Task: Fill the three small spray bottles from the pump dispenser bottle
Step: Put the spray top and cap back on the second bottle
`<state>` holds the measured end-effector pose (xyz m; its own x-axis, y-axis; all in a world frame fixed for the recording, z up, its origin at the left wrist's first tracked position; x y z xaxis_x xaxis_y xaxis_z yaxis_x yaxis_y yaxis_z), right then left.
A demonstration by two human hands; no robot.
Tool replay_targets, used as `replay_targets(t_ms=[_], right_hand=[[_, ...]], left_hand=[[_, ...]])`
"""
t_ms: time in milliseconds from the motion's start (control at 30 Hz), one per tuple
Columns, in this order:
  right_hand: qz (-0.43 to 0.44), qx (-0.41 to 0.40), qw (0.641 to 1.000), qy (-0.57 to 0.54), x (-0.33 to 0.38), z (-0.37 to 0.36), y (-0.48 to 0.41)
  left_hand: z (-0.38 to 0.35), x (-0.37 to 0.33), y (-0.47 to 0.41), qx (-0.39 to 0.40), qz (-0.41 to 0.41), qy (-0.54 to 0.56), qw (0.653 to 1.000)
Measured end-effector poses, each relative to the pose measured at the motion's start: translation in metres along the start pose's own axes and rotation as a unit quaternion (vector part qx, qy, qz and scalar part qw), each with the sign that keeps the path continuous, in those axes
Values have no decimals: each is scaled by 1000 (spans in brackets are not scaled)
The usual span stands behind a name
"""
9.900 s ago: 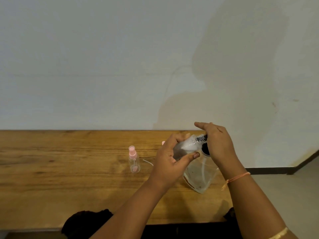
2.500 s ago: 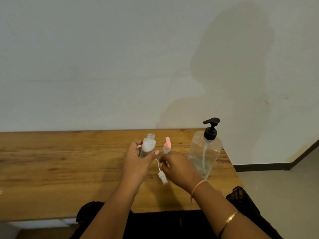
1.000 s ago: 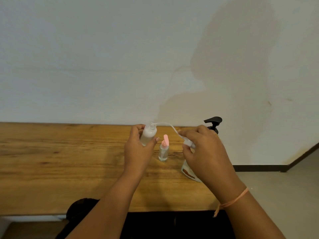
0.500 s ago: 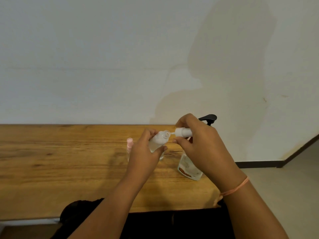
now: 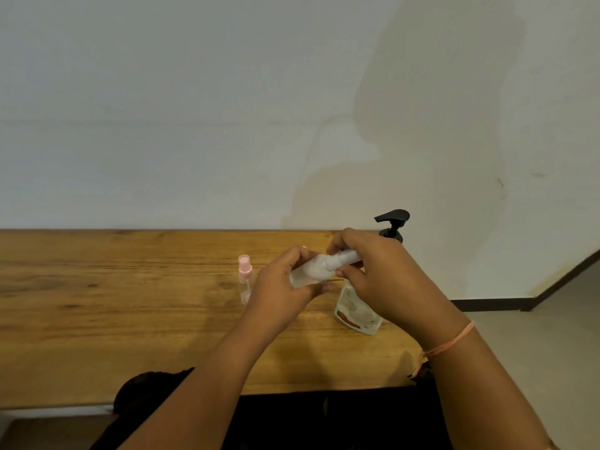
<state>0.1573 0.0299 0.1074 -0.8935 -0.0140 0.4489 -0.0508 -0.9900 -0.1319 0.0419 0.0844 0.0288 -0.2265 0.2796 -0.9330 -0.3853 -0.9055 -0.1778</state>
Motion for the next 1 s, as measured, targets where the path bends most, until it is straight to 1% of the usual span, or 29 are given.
replay_targets(t_ms=[133,233,367,533,633,700,800,867,933,1000], right_hand=[[-4,9,1000,-5,0,0,-3],[-13,36,999,7,-2,-1,-2],[-3,14,1000,-7,-6,2,2],[-39,17,999,-7,-9,-6,-1],[-61,-22,998,14,-10,-9,-5],[-66,-38,997,3,-10,-9,-5],[-47,-21,995,-86,-10,-14,-2],[-31,2,981,-191,-9,-17,1],[-22,24,940,-339,-6,-20,4],[-8,19,907,-420,-5,-20,3]], left_hand=[[0,-2,0,6,5,10,1000],[-2,-2,1,17,8,3,1000],[-3,-5,3,14,0,-1,1000],[-1,-4,5,-19,-11,-3,1000],[0,-2,6,-26,-3,1,1000],[-2,-1,5,-18,3,10,1000],[-3,0,3,-2,21,41,999],[-3,-1,2,13,30,68,997],[-3,-1,1,23,41,91,995],[-3,0,1,27,57,116,991]])
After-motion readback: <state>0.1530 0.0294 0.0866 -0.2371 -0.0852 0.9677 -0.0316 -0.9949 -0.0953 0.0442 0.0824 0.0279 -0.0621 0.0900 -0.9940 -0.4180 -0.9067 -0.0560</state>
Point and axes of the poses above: each hand's wrist, its own y-axis away from the middle knuckle, its own z-axis out of the back of the hand, x = y × z, the point moved 5 cm from there along -y, towards the middle knuckle, and after that the axes turned 2 degrees about y, right-handed, at the moved point
